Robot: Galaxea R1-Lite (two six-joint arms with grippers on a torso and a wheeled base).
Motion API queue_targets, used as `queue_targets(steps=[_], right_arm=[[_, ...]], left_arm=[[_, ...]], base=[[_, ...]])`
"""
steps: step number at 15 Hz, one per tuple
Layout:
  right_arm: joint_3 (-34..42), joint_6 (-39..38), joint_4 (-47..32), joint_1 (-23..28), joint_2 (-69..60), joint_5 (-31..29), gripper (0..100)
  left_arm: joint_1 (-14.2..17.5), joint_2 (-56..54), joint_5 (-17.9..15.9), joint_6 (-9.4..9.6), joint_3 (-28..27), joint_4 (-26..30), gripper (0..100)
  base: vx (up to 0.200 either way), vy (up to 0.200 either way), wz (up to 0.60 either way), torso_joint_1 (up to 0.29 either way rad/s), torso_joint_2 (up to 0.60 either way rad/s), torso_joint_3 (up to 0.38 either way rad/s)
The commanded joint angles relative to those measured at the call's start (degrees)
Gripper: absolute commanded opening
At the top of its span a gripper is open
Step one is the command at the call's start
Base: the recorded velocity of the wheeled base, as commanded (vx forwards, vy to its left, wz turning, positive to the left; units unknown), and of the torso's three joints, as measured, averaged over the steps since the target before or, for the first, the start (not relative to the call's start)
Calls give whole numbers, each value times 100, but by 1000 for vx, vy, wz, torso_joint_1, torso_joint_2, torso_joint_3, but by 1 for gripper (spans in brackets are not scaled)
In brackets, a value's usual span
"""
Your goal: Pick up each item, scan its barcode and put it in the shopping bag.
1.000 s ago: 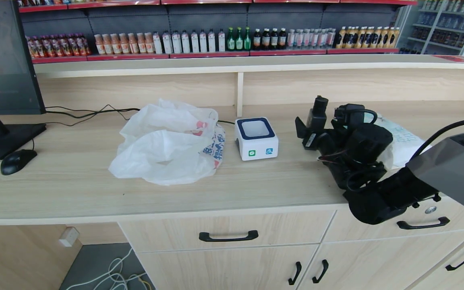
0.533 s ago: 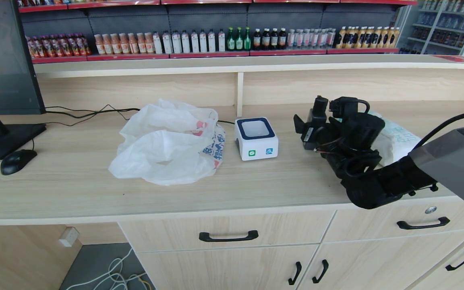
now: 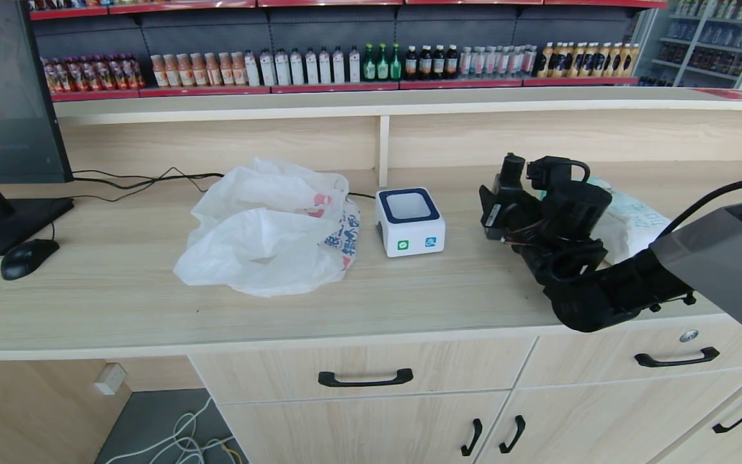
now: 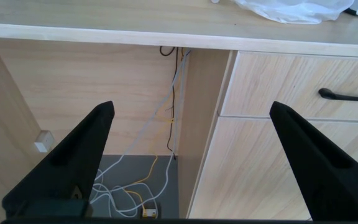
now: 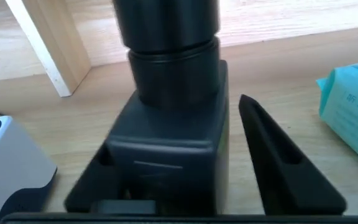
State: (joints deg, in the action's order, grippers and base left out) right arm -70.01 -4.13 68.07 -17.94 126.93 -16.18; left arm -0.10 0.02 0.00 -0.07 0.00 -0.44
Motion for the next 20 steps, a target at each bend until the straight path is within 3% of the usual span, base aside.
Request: queue_targets(steps=[1, 8, 13, 20], right_arm=[[-48, -26, 13, -25, 7, -35, 0], [119, -9, 329, -95, -63, -61, 0], [743, 27, 400, -139, -318, -26, 0], [787, 132, 373, -86, -309, 264, 0]], left_arm=[[1, -2, 0, -1, 0, 0, 100], [1, -2, 0, -1, 0, 0, 100], [1, -2, 0, -1, 0, 0, 100], [1, -2, 0, -10, 0, 0, 100]], base=[[0, 0, 0, 0, 0, 0], [0, 0, 0, 0, 0, 0], [0, 0, 0, 0, 0, 0], [0, 0, 0, 0, 0, 0]])
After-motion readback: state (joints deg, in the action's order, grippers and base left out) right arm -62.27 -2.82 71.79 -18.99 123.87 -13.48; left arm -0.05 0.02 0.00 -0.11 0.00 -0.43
